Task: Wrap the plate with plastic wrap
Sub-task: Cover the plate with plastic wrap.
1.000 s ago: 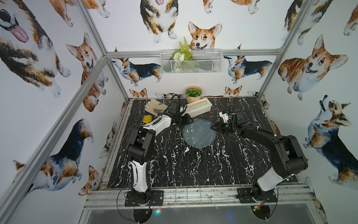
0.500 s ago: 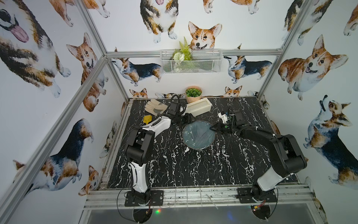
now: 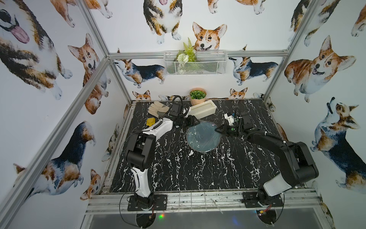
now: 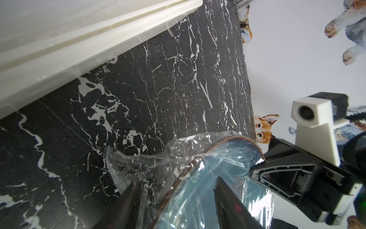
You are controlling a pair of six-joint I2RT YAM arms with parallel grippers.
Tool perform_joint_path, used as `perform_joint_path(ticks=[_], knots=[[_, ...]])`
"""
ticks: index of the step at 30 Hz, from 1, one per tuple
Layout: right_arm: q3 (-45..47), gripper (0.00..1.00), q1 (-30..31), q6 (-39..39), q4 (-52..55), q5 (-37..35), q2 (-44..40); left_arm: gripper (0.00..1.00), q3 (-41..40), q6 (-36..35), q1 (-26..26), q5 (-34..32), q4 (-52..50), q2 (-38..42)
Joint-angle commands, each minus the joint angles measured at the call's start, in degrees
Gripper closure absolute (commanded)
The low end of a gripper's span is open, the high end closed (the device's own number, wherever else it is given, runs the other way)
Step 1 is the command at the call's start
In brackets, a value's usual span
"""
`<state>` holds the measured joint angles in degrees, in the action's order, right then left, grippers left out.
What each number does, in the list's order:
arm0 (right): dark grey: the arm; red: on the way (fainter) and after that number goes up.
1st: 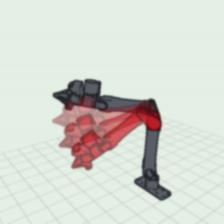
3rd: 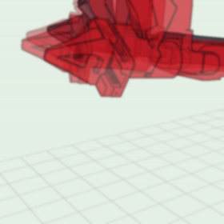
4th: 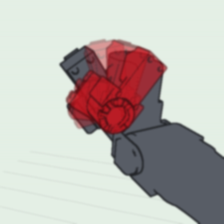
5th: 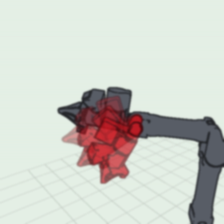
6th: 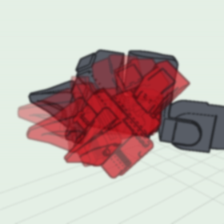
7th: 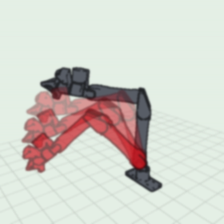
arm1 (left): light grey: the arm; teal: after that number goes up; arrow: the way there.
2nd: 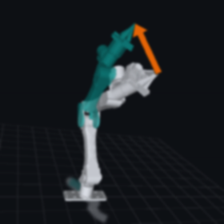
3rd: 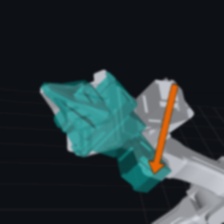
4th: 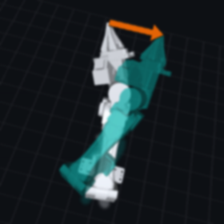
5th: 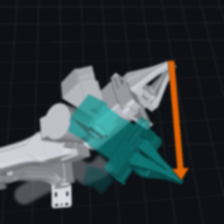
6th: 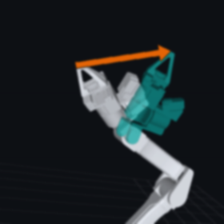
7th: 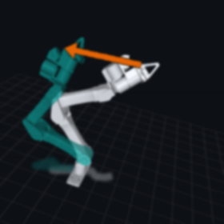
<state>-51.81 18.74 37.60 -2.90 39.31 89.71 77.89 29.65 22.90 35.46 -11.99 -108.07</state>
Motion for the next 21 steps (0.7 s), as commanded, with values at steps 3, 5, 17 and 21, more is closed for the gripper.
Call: perform_joint_path(ticks=[3, 5, 17, 21], knots=[[0.39, 1.0, 0.07, 5.91, -12.24, 2.67, 1.84, 0.54, -2.49, 2.96, -0.03, 3.25, 4.81, 1.78], [1.27, 1.0, 0.07, 8.7, -16.37, 2.53, 2.76, 0.53, -3.25, 3.6, -0.04, 3.32, 5.6, 1.97], [3.88, 1.0, 0.15, 14.34, -26.33, 2.19, 4.25, 0.29, -5.68, 4.79, -0.38, 5.76, 7.56, 2.41], [3.58, 1.0, 0.08, 12.28, -23.61, 1.82, 2.81, 0.25, -7.52, 7.73, -1.13, 7.92, 11.44, 2.6]])
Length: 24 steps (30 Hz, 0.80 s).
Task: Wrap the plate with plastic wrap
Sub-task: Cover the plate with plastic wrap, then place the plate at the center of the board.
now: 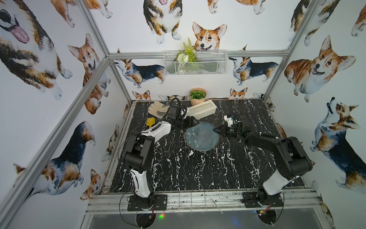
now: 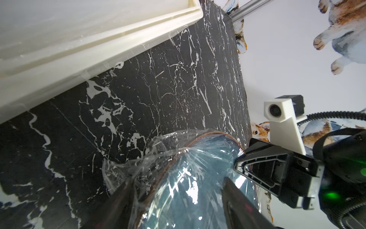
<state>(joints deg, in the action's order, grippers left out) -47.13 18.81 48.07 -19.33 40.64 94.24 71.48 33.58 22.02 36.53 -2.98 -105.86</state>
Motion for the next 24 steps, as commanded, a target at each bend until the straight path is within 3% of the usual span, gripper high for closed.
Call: perform_joint_path(ticks=[1, 7, 17, 24], knots=[[-1.24, 1.0, 0.0, 1.3, -6.5, 0.45, -1.85, 0.24, -1.18, 4.06, -0.4, 7.03, 2.71, 0.27], [-0.52, 1.0, -1.22, -2.24, -1.87, -1.27, -2.24, 0.01, -1.73, 2.98, -2.03, 4.6, 0.88, 1.04], [1.79, 1.0, -1.48, -7.13, 0.33, -7.8, 2.66, 0.0, -5.67, -4.11, -6.08, -4.76, -10.09, 7.26], [0.95, 1.0, -1.48, -7.59, -2.03, -7.3, 8.49, 0.0, -10.76, -4.02, -6.83, -4.94, -10.02, 14.3]])
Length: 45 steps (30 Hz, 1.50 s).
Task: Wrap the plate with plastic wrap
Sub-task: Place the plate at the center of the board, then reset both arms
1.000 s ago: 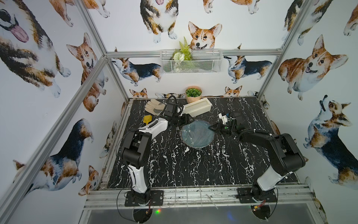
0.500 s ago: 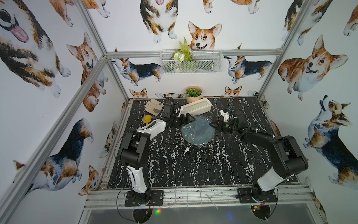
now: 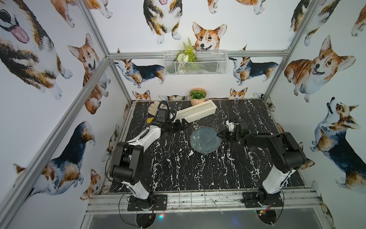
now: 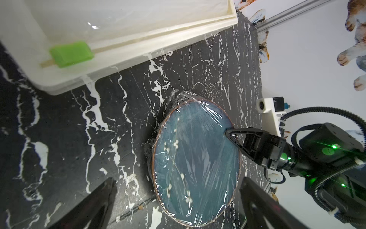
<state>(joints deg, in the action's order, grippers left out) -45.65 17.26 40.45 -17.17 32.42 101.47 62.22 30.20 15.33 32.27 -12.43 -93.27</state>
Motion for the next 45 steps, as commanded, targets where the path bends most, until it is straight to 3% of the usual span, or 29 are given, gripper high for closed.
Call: perform_joint_path(ticks=[1, 6, 10, 15, 20, 21, 22, 24, 28, 31, 34, 38, 40, 43, 45], knots=[[-0.35, 1.0, 0.14, 0.42, -4.6, 1.02, 1.71, 0.0, -2.35, -0.13, -0.13, -0.51, -0.01, 2.39], [-0.31, 0.98, 0.08, -1.69, -0.88, -1.21, 2.77, 0.0, -5.32, 1.26, -0.13, -0.71, 2.37, 4.29], [-0.5, 0.71, 0.06, -3.76, 3.64, -2.61, 2.62, 0.0, -6.76, 3.48, -0.14, -1.22, 4.3, 5.09], [-0.19, 0.44, 0.12, -5.59, 8.79, -5.61, -0.67, 0.0, -9.11, 5.57, -0.13, -3.33, 7.29, 7.38], [0.54, 0.17, 0.08, -8.91, 16.55, -13.1, -10.24, 0.0, -8.65, 4.61, -0.13, -3.54, 5.06, 8.7], [0.0, 0.06, 0.06, -9.95, 19.14, -15.03, -12.65, 0.0, -8.56, 4.19, -0.13, -4.24, 4.23, 9.23], [-0.95, 0.0, 0.12, -11.18, 22.15, -17.19, -14.95, 0.0, -8.51, 3.95, -0.13, -5.38, 3.35, 9.87], [-3.38, 0.0, 0.06, -13.31, 28.8, -22.65, -18.62, 0.0, -8.56, 3.91, -0.13, -8.53, 2.26, 11.18], [-6.31, 0.0, 0.06, -15.88, 36.58, -40.5, -26.47, 0.0, -9.15, 2.89, -0.08, -16.66, 2.11, 14.2], [-3.99, 0.0, -0.11, -18.5, 33.6, -53.61, -30.35, 0.0, -9.89, 1.01, -0.03, -22.16, 1.0, 16.95], [2.9, 0.0, -1.0, -23.31, 22.5, -64.49, -30.44, 0.0, -12.22, -0.94, 0.02, -25.71, 1.27, 20.83], [17.45, 0.0, -2.73, -38.24, -7.79, -61.87, -26.71, 0.0, -18.29, -4.21, 0.04, -28.89, 5.04, 26.13], [20.95, 0.0, -3.37, -41.19, -17.11, -62.32, -23.92, 0.0, -20.33, -3.6, 0.05, -32.36, 6.28, 28.72], [23.03, 0.0, -7.02, -40.59, -25.99, -58.66, -19.18, 0.0, -23.11, -3.75, 0.05, -38.31, 8.5, 32.0], [22.05, 0.0, -11.16, -36.6, -20.58, -51.95, -20.3, 0.0, -25.2, -3.28, 0.05, -42.58, 10.68, 33.09]])
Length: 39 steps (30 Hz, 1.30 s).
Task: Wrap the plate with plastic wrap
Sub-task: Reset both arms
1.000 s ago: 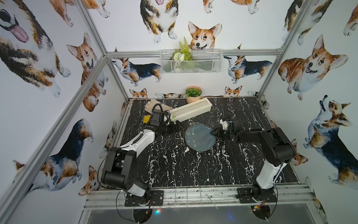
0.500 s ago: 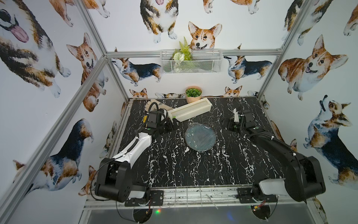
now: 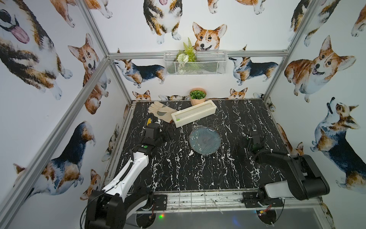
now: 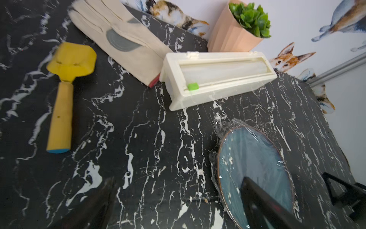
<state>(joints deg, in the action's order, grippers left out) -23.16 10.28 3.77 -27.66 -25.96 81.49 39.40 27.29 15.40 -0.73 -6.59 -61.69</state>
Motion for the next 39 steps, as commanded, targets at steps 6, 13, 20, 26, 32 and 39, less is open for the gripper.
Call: perform_joint_path(ticks=[6, 13, 20, 26, 32, 39], knots=[[7.88, 0.0, -11.07, 3.57, -25.54, 18.21, 1.09, 0.0, -1.48, 1.16, -0.06, -20.65, 2.69, 0.56], [4.11, 0.0, -9.3, 1.41, -17.9, 18.02, 0.82, 0.0, 0.27, 1.92, -0.13, -36.59, 1.93, -2.77], [4.45, 0.0, -9.3, 1.1, -20.02, 18.19, 1.58, 0.0, -15.15, -45.91, 0.56, -15.68, 33.71, -7.92], [4.52, 0.0, -9.27, 1.15, -20.0, 18.19, 1.56, 0.0, -19.43, -29.3, -6.65, -16.27, 53.78, -17.28], [4.5, 0.0, -9.31, 1.19, -19.99, 18.28, 1.69, 0.0, -25.43, -27.25, -8.55, -18.07, 75.13, -28.81], [4.45, 0.0, -9.39, 1.16, -19.94, 18.23, 1.69, 0.0, -18.69, -29.53, -7.86, -14.23, 62.13, -28.23]])
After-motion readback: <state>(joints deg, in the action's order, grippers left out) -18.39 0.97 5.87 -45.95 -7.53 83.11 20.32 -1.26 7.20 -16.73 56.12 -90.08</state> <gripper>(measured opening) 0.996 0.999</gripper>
